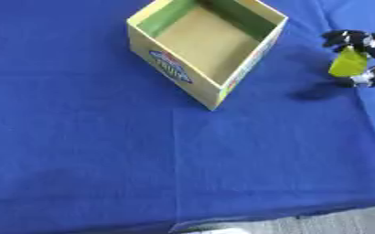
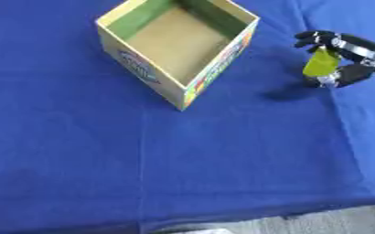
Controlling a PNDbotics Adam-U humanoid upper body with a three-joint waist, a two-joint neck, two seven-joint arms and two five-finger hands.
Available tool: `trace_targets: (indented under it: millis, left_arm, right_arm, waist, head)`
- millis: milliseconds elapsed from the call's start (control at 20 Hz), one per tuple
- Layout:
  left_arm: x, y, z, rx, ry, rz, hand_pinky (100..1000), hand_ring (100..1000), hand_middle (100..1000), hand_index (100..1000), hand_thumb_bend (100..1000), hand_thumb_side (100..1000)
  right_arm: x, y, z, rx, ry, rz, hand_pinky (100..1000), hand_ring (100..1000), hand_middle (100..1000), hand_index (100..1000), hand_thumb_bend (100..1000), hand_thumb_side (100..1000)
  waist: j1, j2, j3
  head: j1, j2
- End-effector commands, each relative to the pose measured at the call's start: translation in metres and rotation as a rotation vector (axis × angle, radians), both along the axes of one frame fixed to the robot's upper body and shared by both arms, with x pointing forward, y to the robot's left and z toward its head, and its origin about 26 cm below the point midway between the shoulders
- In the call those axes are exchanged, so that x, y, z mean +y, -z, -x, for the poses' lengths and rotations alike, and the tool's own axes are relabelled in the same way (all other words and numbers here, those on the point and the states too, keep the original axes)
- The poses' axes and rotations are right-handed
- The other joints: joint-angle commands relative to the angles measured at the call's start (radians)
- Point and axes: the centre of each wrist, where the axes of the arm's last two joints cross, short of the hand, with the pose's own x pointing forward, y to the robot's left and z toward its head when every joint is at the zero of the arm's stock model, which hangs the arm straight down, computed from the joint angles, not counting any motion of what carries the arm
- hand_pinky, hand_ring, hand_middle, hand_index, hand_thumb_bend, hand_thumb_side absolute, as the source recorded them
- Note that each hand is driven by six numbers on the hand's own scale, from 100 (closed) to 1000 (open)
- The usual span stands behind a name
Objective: Pick up objects on the table and place them in the box.
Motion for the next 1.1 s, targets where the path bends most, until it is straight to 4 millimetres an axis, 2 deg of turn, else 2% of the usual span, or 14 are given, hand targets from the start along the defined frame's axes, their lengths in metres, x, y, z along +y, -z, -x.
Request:
trace_targets:
  millis: [50, 150, 350, 450, 550, 600, 700, 750, 900, 950, 1000, 1100]
  left_arm:
    - [0.0031, -0.0050, 0.0010, -0.016, -0.003, -0.007, 552, 697, 520, 635, 257, 958]
    - [0.0033, -0.0048, 0.0011, -0.015, -0.004, -0.007, 552, 698, 520, 635, 257, 958]
    - [0.0031, -0.0046, 0.0011, -0.014, -0.003, -0.007, 552, 702, 520, 634, 257, 958]
    - [0.0031, -0.0045, 0.0011, -0.014, -0.003, -0.007, 553, 702, 520, 634, 257, 958]
    - [0.0031, -0.0044, 0.0012, -0.014, -0.004, -0.006, 553, 703, 520, 634, 258, 958]
    - [0.0031, -0.0043, 0.0012, -0.013, -0.004, -0.006, 553, 703, 520, 634, 258, 958]
    - [0.0029, -0.0042, 0.0012, -0.013, -0.003, -0.005, 553, 703, 520, 634, 258, 958]
    - [0.0029, -0.0041, 0.0012, -0.012, -0.004, -0.005, 553, 704, 520, 634, 258, 958]
    - [0.0029, -0.0037, 0.0013, -0.010, -0.004, -0.004, 553, 704, 520, 634, 258, 958]
    - [0.0029, -0.0036, 0.0013, -0.010, -0.004, -0.004, 553, 704, 520, 634, 258, 958]
    - [0.0029, -0.0034, 0.0013, -0.009, -0.004, -0.004, 553, 705, 521, 634, 258, 958]
    - [0.0028, -0.0034, 0.0012, -0.009, -0.005, -0.003, 553, 705, 521, 634, 259, 958]
  right_arm:
    - [-0.0077, -0.0153, 0.0021, -0.022, 0.026, 0.047, 802, 1000, 959, 886, 596, 559]
    - [-0.0093, -0.0146, 0.0030, -0.032, 0.048, 0.048, 775, 995, 948, 880, 561, 533]
    - [-0.0128, -0.0152, 0.0047, -0.078, 0.125, 0.047, 651, 896, 914, 861, 461, 438]
    - [-0.0131, -0.0149, 0.0048, -0.109, 0.168, 0.050, 542, 831, 894, 846, 332, 320]
    - [-0.0124, -0.0146, 0.0044, -0.147, 0.200, 0.050, 414, 734, 871, 818, 113, 149]
    - [-0.0120, -0.0146, 0.0041, -0.171, 0.216, 0.046, 374, 696, 863, 808, 100, 100]
    - [-0.0105, -0.0140, 0.0034, -0.210, 0.233, 0.036, 318, 641, 850, 791, 100, 100]
    - [-0.0097, -0.0141, 0.0028, -0.233, 0.238, 0.027, 210, 547, 794, 758, 100, 100]
    - [-0.0077, -0.0142, 0.0017, -0.293, 0.244, -0.007, 146, 499, 743, 723, 100, 107]
    - [-0.0072, -0.0135, 0.0015, -0.307, 0.244, -0.021, 113, 471, 692, 660, 100, 190]
    - [-0.0069, -0.0125, 0.0015, -0.319, 0.246, -0.036, 100, 407, 592, 539, 133, 224]
    - [-0.0068, -0.0100, 0.0016, -0.342, 0.251, -0.073, 100, 378, 517, 457, 174, 243]
  waist:
    - [0.000, -0.019, -0.003]
    - [0.001, -0.019, -0.004]
    - [0.001, -0.019, -0.006]
    - [0.001, -0.019, -0.007]
    - [0.002, -0.019, -0.007]
    - [0.002, -0.019, -0.008]
    - [0.002, -0.020, -0.009]
    - [0.002, -0.020, -0.011]
    - [0.003, -0.021, -0.014]
    - [0.003, -0.021, -0.015]
    - [0.002, -0.022, -0.016]
    - [0.002, -0.023, -0.017]
  head:
    - [0.004, 0.004]
    - [0.004, 0.004]
    - [0.004, 0.003]
    - [0.004, 0.003]
    - [0.004, 0.004]
    - [0.004, 0.004]
    - [0.003, 0.003]
    - [0.003, 0.004]
    - [0.003, 0.005]
    - [0.003, 0.005]
    - [0.003, 0.005]
    - [0.003, 0.005]
